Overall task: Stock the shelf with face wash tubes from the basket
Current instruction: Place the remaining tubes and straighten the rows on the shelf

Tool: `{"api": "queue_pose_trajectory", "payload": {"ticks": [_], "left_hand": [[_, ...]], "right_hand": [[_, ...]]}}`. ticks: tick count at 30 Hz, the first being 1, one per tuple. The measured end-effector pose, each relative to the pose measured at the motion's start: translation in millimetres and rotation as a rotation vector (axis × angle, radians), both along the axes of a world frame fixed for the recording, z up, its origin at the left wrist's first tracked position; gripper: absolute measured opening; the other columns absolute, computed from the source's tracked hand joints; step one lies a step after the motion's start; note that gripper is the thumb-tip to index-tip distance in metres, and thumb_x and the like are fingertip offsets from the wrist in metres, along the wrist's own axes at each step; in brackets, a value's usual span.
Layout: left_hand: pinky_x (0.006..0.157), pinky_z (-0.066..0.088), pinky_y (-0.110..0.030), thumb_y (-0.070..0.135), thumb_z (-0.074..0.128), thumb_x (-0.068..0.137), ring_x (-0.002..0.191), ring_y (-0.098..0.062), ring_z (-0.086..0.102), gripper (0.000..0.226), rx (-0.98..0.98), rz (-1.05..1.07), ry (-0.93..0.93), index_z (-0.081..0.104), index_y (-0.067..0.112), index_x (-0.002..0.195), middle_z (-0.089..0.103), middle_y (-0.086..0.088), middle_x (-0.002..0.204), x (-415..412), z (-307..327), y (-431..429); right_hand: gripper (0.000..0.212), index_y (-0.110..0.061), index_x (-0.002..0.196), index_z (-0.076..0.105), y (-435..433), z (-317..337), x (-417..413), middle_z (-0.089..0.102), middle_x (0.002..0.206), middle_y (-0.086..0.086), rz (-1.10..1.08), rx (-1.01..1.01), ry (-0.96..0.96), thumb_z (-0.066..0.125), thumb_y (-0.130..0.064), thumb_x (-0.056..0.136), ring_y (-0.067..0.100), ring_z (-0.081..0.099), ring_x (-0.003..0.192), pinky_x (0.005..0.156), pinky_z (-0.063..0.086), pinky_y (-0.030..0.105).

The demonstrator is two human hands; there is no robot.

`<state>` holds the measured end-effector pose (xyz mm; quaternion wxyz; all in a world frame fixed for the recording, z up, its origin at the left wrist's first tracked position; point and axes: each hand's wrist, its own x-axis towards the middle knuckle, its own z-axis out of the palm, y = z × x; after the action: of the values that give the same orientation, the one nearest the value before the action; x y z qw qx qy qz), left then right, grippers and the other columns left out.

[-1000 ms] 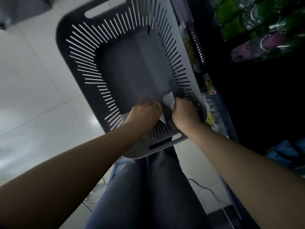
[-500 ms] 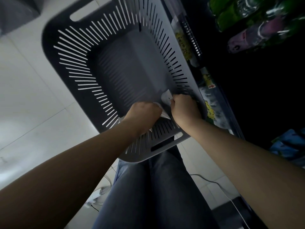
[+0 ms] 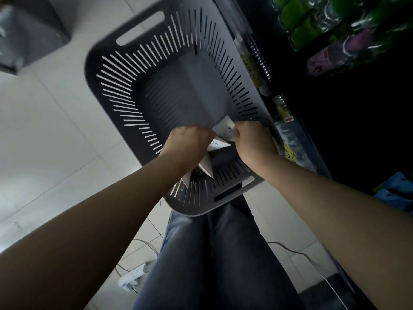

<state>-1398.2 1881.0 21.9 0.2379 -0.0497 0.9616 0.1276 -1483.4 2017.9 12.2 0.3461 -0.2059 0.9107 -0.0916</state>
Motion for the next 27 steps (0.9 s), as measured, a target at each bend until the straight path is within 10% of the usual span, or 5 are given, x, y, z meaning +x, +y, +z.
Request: {"api": "queue_pose_trajectory", "payload": {"ticks": [7, 18, 27], "left_hand": [[0.065, 0.043, -0.029, 0.033, 0.059, 0.086, 0.089, -0.028, 0.064, 0.021, 0.028, 0.042, 0.081, 0.062, 0.02, 0.101, 0.065, 0.002, 0.098, 0.1, 45.7, -21.6], [0.068, 0.05, -0.037, 0.01, 0.058, 0.084, 0.089, -0.027, 0.062, 0.02, 0.004, 0.05, 0.344, 0.065, 0.018, 0.101, 0.065, -0.002, 0.095, -7.8, 139.4, -33.8], [0.056, 0.048, -0.037, 0.007, 0.06, 0.084, 0.075, -0.033, 0.061, 0.008, 0.004, -0.015, 0.567, 0.066, 0.009, 0.086, 0.065, -0.01, 0.081, -9.9, 231.9, -28.0]], "right_hand": [[0.032, -0.013, 0.064, 0.043, -9.5, 53.6, -7.6, 0.055, 0.072, 0.019, 0.009, -0.106, 0.112, 0.044, -0.006, 0.096, 0.026, 0.049, 0.066, 0.057, 0.032, 0.028], [0.016, -0.006, 0.086, 0.059, -10.4, 159.9, -10.8, 0.066, 0.087, 0.015, 0.048, -0.127, 0.355, 0.046, -0.007, 0.096, 0.035, 0.064, 0.081, 0.057, 0.035, 0.029], [0.016, -0.009, 0.079, 0.049, 13.4, 258.3, -1.3, 0.041, 0.062, -0.003, -0.038, -0.121, 0.486, 0.046, -0.005, 0.094, 0.023, 0.052, 0.067, 0.05, 0.034, 0.027]]}}
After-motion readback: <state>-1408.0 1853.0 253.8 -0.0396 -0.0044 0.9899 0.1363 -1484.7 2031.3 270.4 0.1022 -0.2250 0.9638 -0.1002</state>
